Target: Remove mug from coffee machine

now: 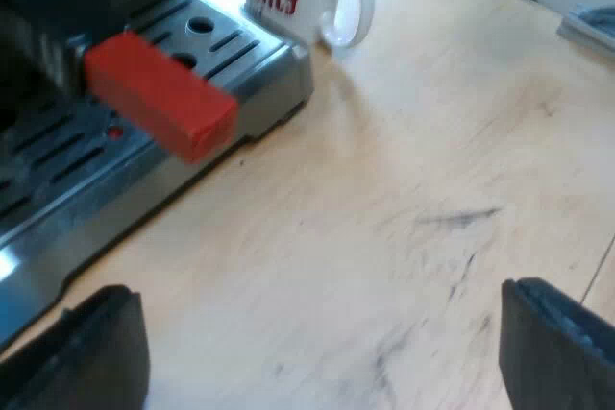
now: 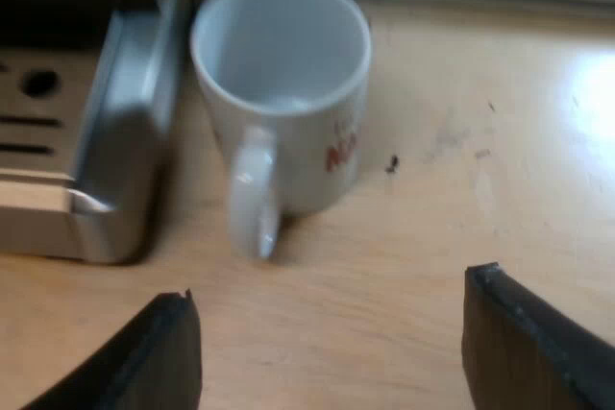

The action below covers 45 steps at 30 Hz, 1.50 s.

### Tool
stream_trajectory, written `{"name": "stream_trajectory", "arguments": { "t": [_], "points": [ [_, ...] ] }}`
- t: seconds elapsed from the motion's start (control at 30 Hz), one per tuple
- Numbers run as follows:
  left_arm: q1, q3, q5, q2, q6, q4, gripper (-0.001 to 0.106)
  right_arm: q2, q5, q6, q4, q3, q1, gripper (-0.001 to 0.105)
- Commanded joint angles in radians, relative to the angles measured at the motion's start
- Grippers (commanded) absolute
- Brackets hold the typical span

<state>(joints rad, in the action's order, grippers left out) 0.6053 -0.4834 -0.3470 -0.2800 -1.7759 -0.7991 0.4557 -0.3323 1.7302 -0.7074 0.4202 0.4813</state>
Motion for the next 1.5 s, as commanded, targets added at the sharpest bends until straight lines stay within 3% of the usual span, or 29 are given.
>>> {"name": "stream_trajectory", "arguments": {
  "t": [0.03, 0.4, 0.57, 0.63, 0.8, 0.93, 1.0, 1.1, 1.13, 1.17, 1.5],
  "points": [
    [0.005, -0.058, 0.088, -0.003, -0.014, -0.076, 0.077, -0.017, 0.071, -0.008, -0.262, 0.152, 0.002, 0.059],
    [-0.003, -0.238, 0.118, -0.007, -0.077, -0.173, 0.077, 0.039, 0.105, -0.051, -0.468, 0.44, 0.002, 0.059],
    [-0.057, -0.299, 0.106, -0.06, -0.09, -0.177, 0.077, 0.147, 0.183, -0.056, -0.501, 0.536, 0.0, 0.059],
    [-0.104, -0.325, 0.069, -0.097, -0.09, -0.177, 0.077, 0.204, 0.195, -0.059, -0.501, 0.564, 0.0, 0.059],
    [-0.232, -0.357, 0.0, -0.157, -0.087, -0.177, 0.077, 0.309, 0.195, -0.059, -0.485, 0.593, -0.003, 0.059],
    [-0.403, -0.36, -0.084, -0.18, -0.06, -0.177, 0.077, 0.374, 0.239, -0.093, -0.389, 0.595, -0.03, 0.059],
    [-0.449, -0.36, -0.083, -0.18, -0.059, -0.172, 0.077, 0.383, 0.254, -0.1, -0.373, 0.595, -0.041, 0.059],
    [-0.494, -0.36, -0.083, -0.18, -0.059, -0.168, 0.077, 0.395, 0.274, -0.115, -0.337, 0.595, -0.08, 0.059],
    [-0.501, -0.36, -0.083, -0.18, -0.055, -0.168, 0.077, 0.416, 0.31, -0.115, -0.291, 0.595, -0.199, 0.059],
    [-0.501, -0.36, -0.083, -0.18, -0.054, -0.168, 0.077, 0.416, 0.312, -0.115, -0.29, 0.595, -0.211, 0.059],
    [-0.501, -0.36, -0.022, -0.18, -0.014, -0.168, 0.077, 0.39, 0.28, -0.102, -0.3, 0.587, -0.463, 0.059]
  ]
}}
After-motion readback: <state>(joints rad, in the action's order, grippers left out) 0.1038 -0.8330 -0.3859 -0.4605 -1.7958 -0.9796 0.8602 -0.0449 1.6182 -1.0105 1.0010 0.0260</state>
